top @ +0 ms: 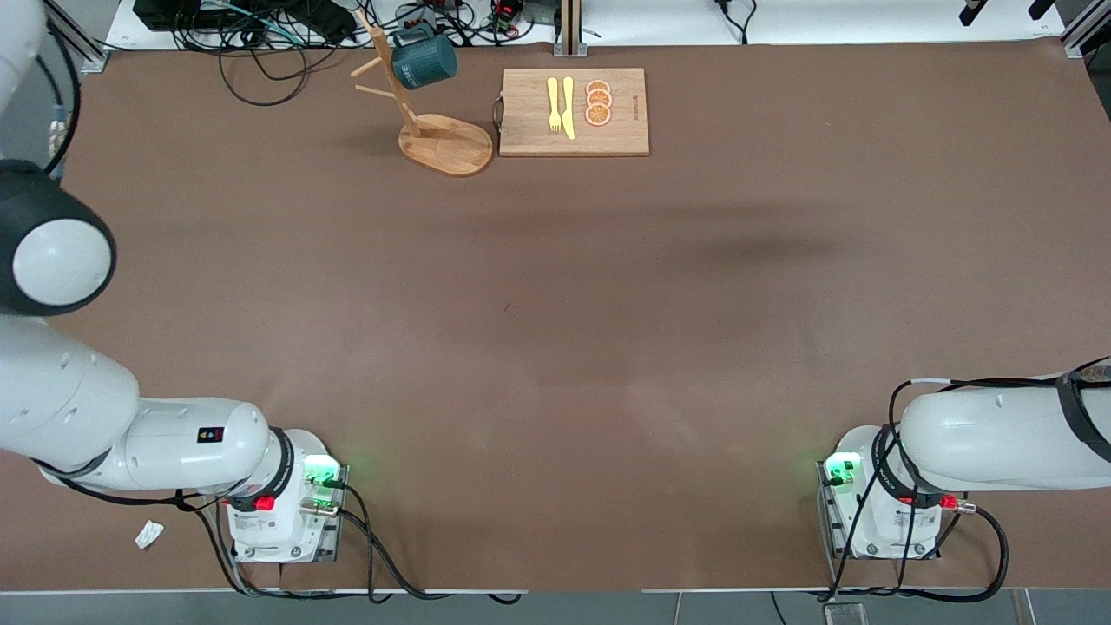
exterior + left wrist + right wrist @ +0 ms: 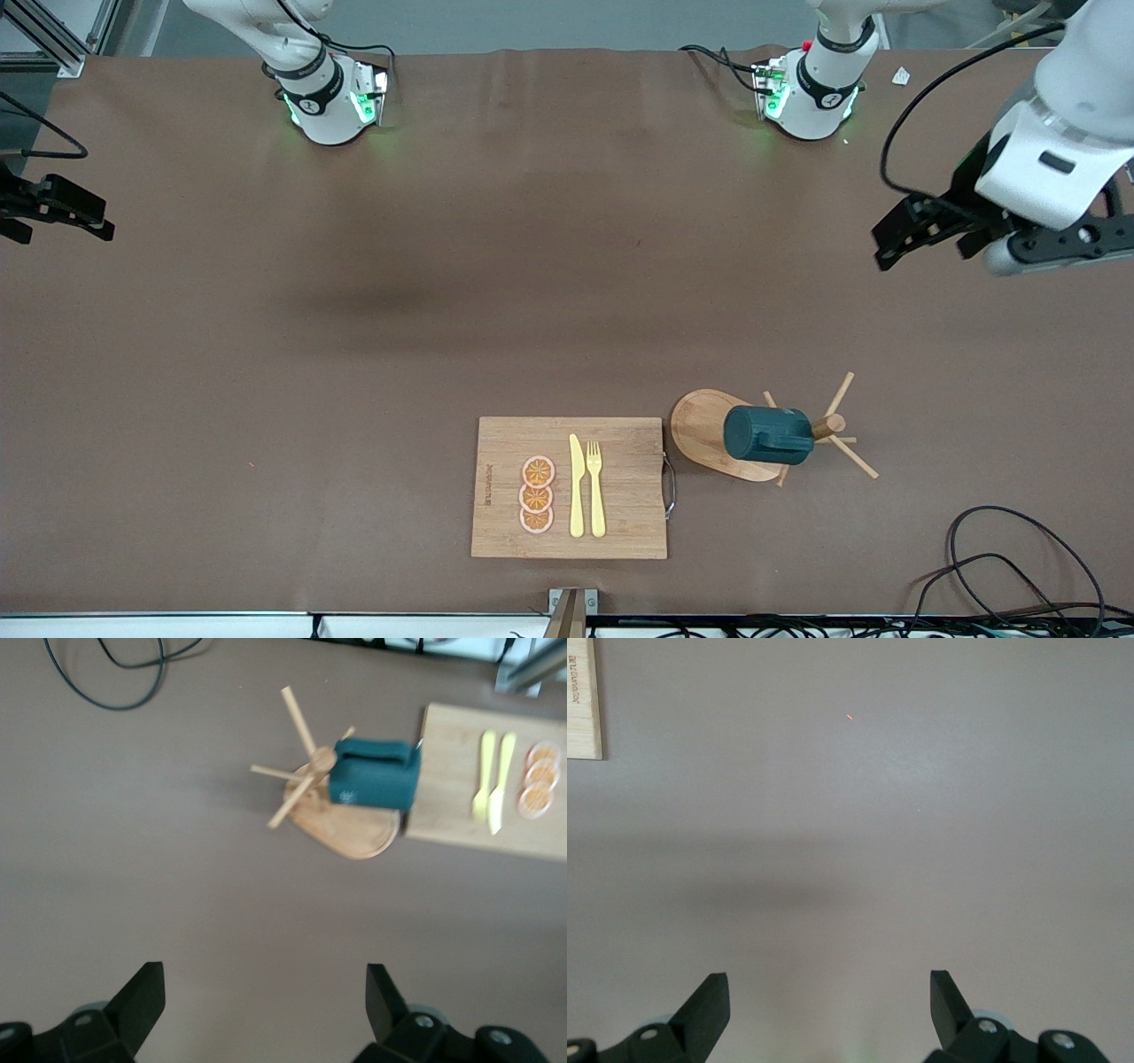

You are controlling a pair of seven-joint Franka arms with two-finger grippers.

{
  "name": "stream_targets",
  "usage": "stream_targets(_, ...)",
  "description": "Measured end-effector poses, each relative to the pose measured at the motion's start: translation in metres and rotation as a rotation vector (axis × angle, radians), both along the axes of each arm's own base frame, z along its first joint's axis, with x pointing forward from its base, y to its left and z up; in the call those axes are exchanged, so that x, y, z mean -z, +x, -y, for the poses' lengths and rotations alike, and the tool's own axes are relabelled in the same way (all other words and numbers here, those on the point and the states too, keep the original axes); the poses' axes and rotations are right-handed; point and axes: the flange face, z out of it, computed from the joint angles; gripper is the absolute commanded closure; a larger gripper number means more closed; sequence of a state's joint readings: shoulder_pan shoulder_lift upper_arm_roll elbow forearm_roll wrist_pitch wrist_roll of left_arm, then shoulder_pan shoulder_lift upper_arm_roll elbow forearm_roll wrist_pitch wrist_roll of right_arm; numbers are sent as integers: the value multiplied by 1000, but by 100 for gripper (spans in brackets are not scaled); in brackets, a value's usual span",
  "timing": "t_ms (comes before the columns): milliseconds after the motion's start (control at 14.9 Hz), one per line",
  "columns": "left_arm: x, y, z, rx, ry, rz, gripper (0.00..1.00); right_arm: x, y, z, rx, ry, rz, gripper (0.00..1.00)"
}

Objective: Pass cup and hang on rack

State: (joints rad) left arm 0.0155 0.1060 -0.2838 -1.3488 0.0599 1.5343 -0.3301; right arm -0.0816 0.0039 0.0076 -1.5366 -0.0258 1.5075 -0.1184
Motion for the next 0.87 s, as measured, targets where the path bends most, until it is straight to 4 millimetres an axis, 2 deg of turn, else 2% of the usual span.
stream_targets(268,2,-31,-50,118,56,-34,0,0,0,0,0,0,0,0)
stream_targets(470,8,-44,-63,126,66,-54,0,0,0,0,-1,0,0,0)
stream_targets(671,11,-45,-80,128,57,-63,0,0,0,0,-1,0,0,0)
stream_targets(872,12,-45,-78,135,53,-63,0,0,0,0,-1,0,0,0)
